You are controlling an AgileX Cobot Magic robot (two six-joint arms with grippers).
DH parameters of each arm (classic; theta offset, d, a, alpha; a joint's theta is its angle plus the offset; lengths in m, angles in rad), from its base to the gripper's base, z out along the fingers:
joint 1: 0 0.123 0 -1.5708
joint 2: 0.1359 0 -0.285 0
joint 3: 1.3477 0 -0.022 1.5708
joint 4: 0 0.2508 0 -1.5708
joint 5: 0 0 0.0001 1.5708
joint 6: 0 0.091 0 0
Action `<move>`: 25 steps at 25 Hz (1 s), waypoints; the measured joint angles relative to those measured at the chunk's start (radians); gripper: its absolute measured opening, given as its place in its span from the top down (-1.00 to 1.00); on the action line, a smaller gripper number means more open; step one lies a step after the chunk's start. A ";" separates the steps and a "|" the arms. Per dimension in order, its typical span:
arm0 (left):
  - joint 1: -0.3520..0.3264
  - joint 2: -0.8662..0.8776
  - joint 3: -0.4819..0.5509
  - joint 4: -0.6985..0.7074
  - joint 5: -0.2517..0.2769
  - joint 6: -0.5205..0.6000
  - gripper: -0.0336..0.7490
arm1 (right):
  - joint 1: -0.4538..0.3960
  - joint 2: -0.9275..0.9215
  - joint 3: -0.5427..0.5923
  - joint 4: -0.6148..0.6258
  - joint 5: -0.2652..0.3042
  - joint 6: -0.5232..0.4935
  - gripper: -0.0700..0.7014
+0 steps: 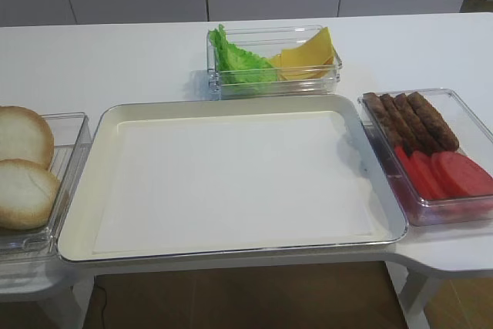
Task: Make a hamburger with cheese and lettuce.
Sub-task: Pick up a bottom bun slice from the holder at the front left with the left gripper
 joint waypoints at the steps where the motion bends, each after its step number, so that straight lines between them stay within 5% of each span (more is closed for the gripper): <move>1: 0.000 0.045 -0.012 0.000 -0.013 -0.005 -0.58 | 0.000 0.000 0.000 0.000 0.000 0.000 -0.48; 12: 0.018 0.678 -0.227 -0.003 -0.218 -0.039 -0.58 | 0.000 0.000 0.000 0.000 0.000 0.000 -0.48; 21: 0.185 1.030 -0.439 -0.194 -0.243 0.117 -0.58 | 0.000 0.000 0.000 0.000 0.000 0.002 -0.48; 25: 0.209 1.176 -0.527 -0.267 -0.191 0.201 -0.58 | 0.000 0.000 0.000 0.000 0.000 0.002 -0.48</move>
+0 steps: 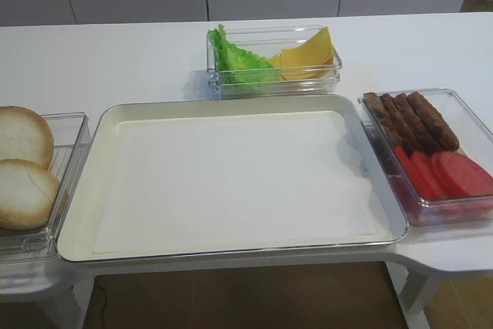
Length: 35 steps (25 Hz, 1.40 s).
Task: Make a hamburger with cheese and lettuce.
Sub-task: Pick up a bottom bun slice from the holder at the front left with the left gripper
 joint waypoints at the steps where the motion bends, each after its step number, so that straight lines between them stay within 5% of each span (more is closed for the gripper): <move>1: 0.000 0.028 -0.023 -0.011 0.019 0.018 -0.57 | 0.000 0.000 0.000 0.000 0.000 0.000 -0.48; 13: 0.000 0.122 -0.061 0.009 0.096 0.227 -0.43 | 0.000 0.000 0.000 0.000 0.000 0.000 -0.35; 25: 0.000 0.183 -0.061 0.019 0.050 0.371 -0.19 | 0.000 0.000 0.000 0.000 0.000 0.000 -0.27; 35: 0.000 0.224 -0.070 -0.106 0.041 0.527 -0.04 | 0.000 0.000 0.000 0.000 0.000 0.000 -0.11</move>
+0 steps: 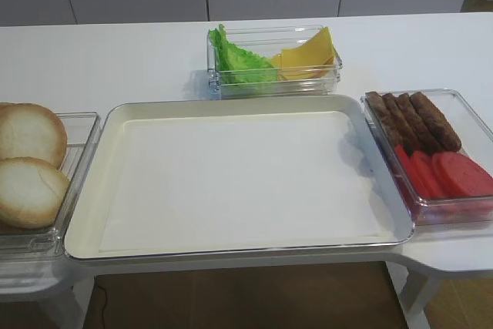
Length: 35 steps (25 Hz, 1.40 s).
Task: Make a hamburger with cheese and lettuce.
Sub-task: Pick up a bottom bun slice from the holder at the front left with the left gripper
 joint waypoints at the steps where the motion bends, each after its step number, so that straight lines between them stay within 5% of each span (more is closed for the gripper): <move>1: 0.000 0.000 0.000 0.000 0.000 0.003 0.00 | 0.000 0.000 0.000 0.000 0.000 0.000 -0.11; 18: 0.000 0.005 0.000 -0.015 0.014 0.008 0.69 | 0.000 0.000 0.000 0.000 0.000 0.000 0.04; 35: 0.000 0.007 -0.002 -0.013 0.028 0.008 0.71 | 0.000 0.000 0.000 0.000 0.000 0.000 0.24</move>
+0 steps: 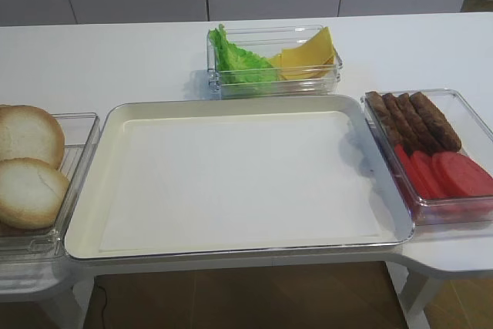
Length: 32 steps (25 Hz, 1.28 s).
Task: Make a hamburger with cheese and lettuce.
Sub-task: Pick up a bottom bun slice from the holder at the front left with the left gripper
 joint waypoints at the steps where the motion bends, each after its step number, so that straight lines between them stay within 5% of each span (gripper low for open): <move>1: 0.000 0.000 0.000 0.000 0.003 0.000 0.73 | 0.000 0.000 0.000 0.000 0.000 0.000 0.26; 23: 0.000 -0.174 -0.002 0.027 -0.020 0.001 0.73 | 0.000 0.000 0.000 0.000 0.000 0.000 0.41; 32: 0.000 -0.235 -0.119 0.064 0.000 -0.042 0.74 | 0.000 0.000 0.000 0.000 0.000 0.000 0.42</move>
